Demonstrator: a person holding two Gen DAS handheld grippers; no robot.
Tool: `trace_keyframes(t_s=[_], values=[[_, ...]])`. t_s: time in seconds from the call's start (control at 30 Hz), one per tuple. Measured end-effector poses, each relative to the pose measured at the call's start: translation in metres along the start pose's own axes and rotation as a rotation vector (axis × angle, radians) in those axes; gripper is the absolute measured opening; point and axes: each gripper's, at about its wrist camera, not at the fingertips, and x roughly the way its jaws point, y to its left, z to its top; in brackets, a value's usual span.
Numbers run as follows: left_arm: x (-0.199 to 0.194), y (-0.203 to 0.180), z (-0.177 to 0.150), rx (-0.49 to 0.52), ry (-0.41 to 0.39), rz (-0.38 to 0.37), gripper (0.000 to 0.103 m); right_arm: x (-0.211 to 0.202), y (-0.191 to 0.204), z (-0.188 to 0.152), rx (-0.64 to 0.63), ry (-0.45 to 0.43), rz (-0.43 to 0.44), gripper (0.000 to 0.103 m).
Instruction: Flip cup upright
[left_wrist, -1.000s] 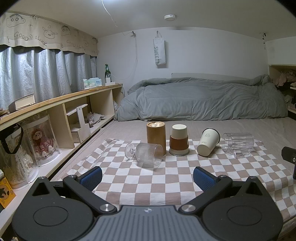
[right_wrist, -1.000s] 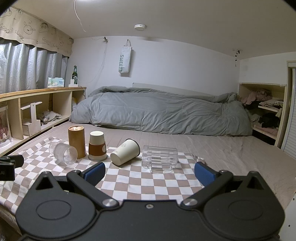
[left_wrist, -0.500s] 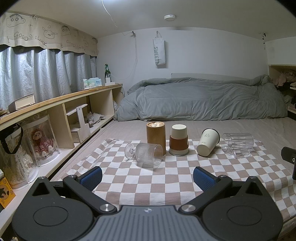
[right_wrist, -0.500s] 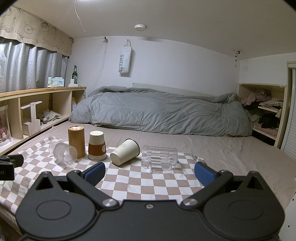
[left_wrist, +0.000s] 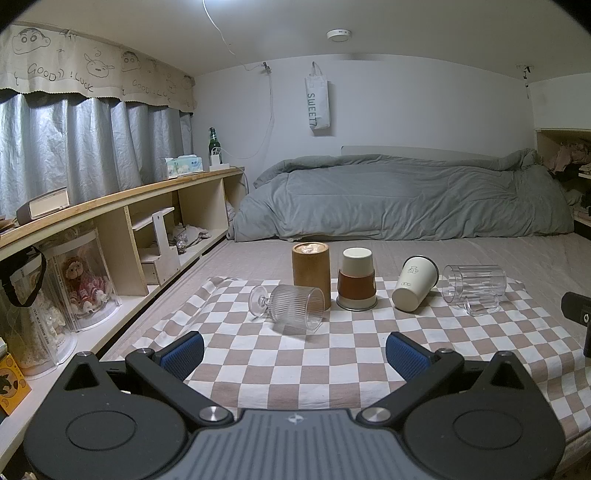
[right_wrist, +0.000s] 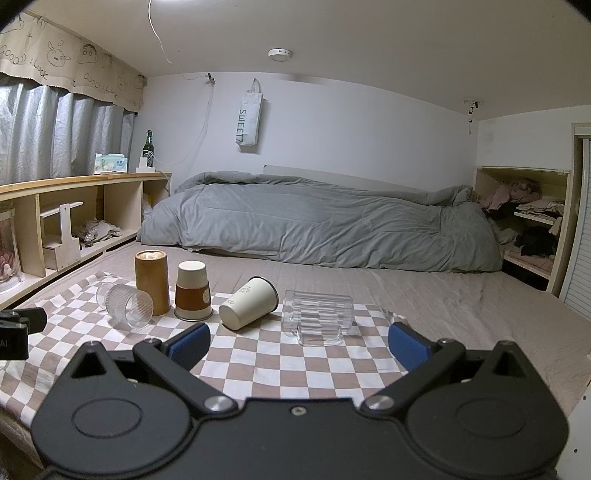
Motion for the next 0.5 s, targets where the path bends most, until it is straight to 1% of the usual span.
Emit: trace_keyframes(t_s=[0.5], values=[[0.0000,0.0001,0.0000,-0.001,-0.001,-0.001,0.103,-0.0015,0.0001,0.0006,-0.001,-0.001,-0.001,0.103]])
